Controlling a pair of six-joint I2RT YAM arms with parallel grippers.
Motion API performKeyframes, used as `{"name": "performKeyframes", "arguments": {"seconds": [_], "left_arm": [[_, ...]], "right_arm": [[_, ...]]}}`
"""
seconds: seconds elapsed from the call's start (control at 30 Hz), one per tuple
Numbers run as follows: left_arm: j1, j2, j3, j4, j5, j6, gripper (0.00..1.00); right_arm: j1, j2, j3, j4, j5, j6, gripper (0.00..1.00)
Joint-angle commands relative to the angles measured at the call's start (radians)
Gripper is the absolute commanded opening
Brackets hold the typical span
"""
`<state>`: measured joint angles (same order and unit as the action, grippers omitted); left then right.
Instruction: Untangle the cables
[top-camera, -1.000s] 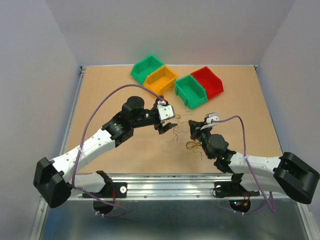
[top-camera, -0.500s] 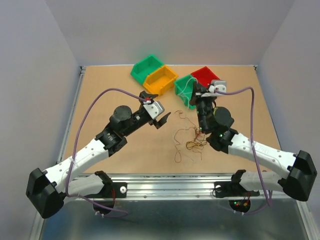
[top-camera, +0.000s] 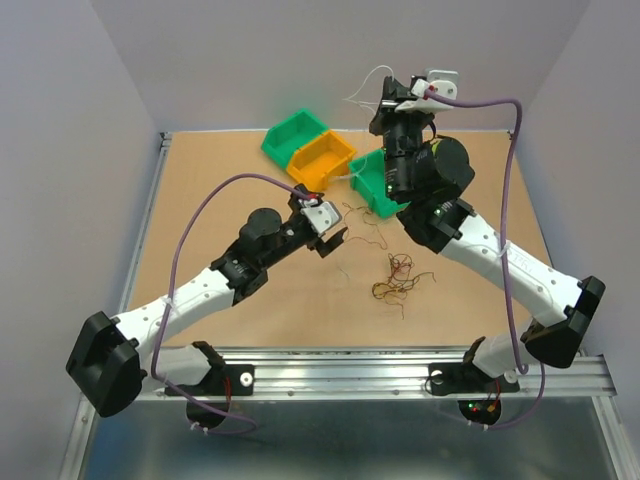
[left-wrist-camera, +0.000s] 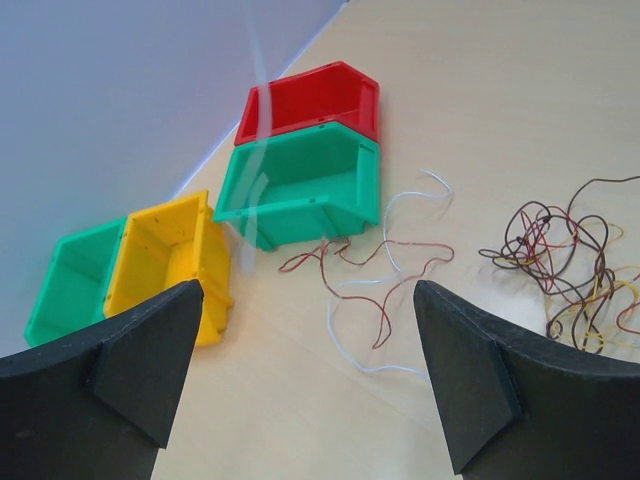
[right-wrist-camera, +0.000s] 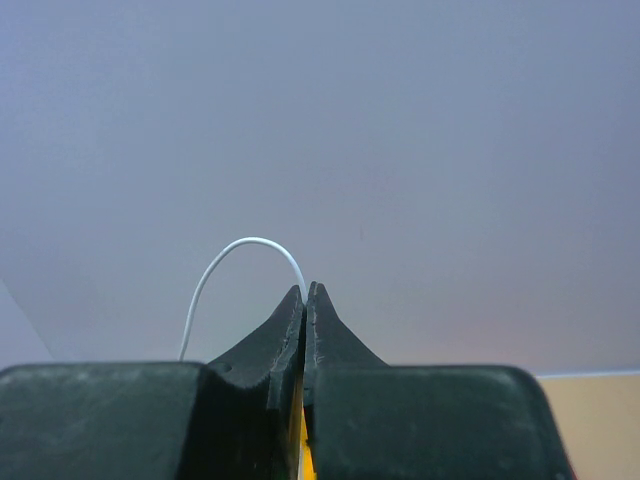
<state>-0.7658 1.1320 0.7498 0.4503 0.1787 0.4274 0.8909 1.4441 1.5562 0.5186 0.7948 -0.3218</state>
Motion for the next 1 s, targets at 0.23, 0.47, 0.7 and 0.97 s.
{"name": "performKeyframes", "arguments": {"seconds": [0.23, 0.47, 0.7, 0.97], "left_arm": [[0.005, 0.135, 0.023, 0.304, -0.030, -0.072, 0.99], [0.016, 0.224, 0.018, 0.336, -0.145, -0.113, 0.95], [0.051, 0.189, -0.024, 0.367, -0.259, -0.081, 0.95], [0.068, 0.202, -0.015, 0.366, -0.278, -0.073, 0.95]], "right_arm": [[-0.007, 0.033, 0.188, -0.066, -0.094, 0.044, 0.01], [-0.061, 0.117, 0.281, -0.065, -0.074, 0.001, 0.01], [-0.239, 0.136, 0.274, -0.124, -0.100, 0.142, 0.01], [-0.371, 0.160, 0.191, -0.124, -0.134, 0.257, 0.01]]}}
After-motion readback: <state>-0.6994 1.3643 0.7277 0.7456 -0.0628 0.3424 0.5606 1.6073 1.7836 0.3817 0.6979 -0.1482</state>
